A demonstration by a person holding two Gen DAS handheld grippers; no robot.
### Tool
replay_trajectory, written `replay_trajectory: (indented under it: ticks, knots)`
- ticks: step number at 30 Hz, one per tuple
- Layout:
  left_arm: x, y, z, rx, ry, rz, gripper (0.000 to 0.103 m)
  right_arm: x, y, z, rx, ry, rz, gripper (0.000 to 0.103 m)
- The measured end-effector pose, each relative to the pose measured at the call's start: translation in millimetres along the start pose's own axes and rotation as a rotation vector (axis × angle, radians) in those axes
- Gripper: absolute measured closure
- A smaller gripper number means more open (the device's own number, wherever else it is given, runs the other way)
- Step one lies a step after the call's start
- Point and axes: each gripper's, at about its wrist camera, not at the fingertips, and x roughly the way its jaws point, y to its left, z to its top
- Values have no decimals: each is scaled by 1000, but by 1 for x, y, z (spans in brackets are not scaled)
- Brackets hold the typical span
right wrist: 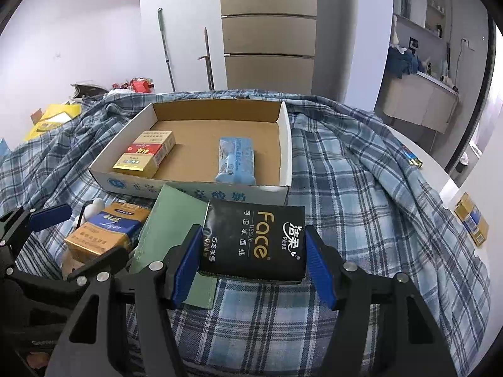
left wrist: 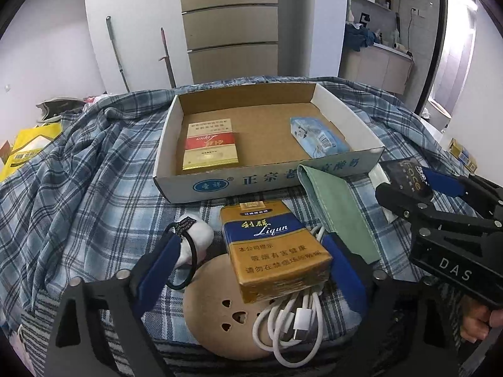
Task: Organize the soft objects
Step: 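Grasp the Liqun pack with the left tool while the right tool grasps the black Face pack, then lift both packs and lower them into the box, opening both tools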
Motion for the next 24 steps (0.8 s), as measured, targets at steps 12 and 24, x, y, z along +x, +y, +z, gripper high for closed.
replay_trajectory:
  ticks: [12, 24]
  knots:
    - [-7, 14, -10, -14, 29, -90, 49, 5, 1, -2, -11, 19, 18, 41]
    - [-99, 10, -16, 99, -262, -25, 49, -34, 20, -5, -136, -86, -61, 41]
